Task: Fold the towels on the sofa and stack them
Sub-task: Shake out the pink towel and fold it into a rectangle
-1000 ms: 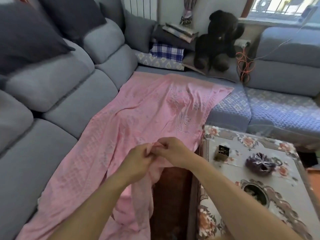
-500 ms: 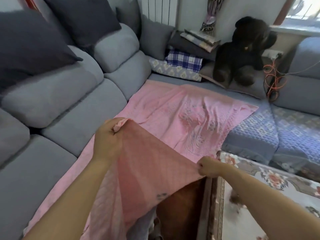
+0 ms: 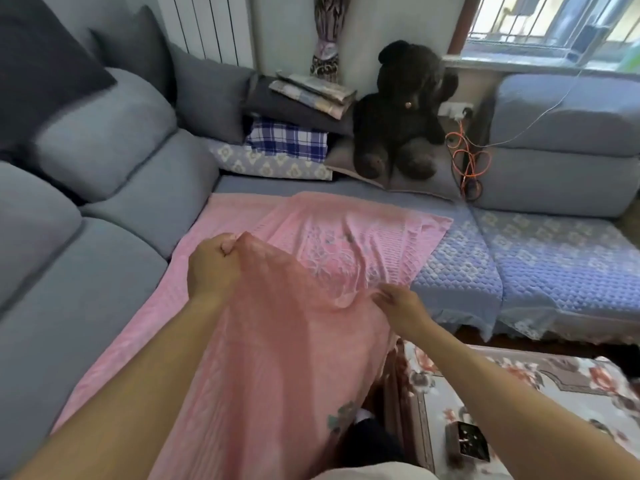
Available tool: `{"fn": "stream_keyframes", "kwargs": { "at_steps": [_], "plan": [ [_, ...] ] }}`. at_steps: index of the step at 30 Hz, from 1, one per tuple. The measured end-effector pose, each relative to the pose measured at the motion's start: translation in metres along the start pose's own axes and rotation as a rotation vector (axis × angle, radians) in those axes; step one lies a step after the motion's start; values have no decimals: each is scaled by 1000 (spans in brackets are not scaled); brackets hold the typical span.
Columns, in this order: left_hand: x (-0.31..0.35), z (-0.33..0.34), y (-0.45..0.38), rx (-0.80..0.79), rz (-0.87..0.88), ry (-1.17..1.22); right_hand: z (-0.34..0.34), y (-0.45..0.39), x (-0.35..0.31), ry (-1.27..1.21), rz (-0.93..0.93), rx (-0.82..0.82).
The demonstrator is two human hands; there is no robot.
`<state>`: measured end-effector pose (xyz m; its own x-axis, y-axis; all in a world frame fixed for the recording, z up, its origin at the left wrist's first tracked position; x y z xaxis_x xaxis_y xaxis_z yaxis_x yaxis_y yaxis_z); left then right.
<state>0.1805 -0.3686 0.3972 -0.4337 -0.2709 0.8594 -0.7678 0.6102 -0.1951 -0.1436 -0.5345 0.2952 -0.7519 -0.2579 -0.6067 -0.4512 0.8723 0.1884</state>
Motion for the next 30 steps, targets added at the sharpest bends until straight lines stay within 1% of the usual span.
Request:
{"fn": "stream_keyframes", "kwargs": {
  "at_steps": [2, 5, 7, 9, 11, 12, 14, 15, 17, 18, 20, 21, 22, 23, 24, 25, 27, 28, 29, 30],
  "plan": [
    [3, 43, -28, -28, 9, 21, -3, -38, 4, -19, 5, 19],
    [17, 102, -75, -14, -2, 53, -17, -102, 8, -44, 2, 37],
    [34, 153, -122, 1, 40, 31, -36, -160, 12, -60, -25, 72],
    [52, 211, -169, -9, 93, -15, -57, -221, 12, -102, -79, 141],
    [61, 283, -209, -69, 94, -72, -71, -292, 18, -134, -88, 173],
    [61, 321, -224, -139, 71, -122, -73, -327, 25, -153, -73, 169],
    [46, 390, -231, -358, 0, -260, -64, -382, 33, -181, -53, 67],
    [33, 423, -232, -481, -59, -274, -58, -410, 35, -198, -49, -6],
    [9, 482, -229, -725, -189, -189, -38, -459, 41, -257, -75, -181],
    [1, 503, -229, -808, -233, -140, -27, -474, 43, -309, -84, -272],
    [-27, 547, -242, -885, -295, -113, -2, -506, 64, -390, -60, -433],
    [-42, 566, -245, -933, -303, -163, 11, -517, 83, -411, -30, -508],
    [-60, 583, -248, -963, -268, -234, 24, -528, 111, -434, 23, -574],
    [-76, 594, -249, -978, -230, -329, 31, -537, 141, -461, 96, -606],
    [-96, 607, -248, -989, -227, -413, 37, -554, 185, -458, 196, -581],
    [-115, 616, -244, -987, -250, -462, 35, -573, 232, -403, 294, -483],
    [-147, 629, -232, -971, -332, -506, 3, -608, 329, -225, 510, -179],
    [-154, 634, -225, -971, -343, -503, -21, -617, 374, -145, 624, -43],
    [-160, 641, -217, -990, -353, -497, -40, -623, 418, -53, 749, 43],
    [-165, 647, -210, -1006, -377, -473, -57, -628, 459, 16, 867, 77]
  ]
}}
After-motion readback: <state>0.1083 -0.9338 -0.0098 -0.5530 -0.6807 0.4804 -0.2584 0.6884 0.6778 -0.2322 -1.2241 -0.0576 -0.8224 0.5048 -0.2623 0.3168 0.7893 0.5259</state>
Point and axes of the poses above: each hand's wrist, its own y-axis away from the middle knuckle, its own z-axis out of the palm, x = y × z, the point moved 9 cm from there along -y, towards the middle knuckle, and after that the axes turned 7 degrees about y, right-handed, at the moved point
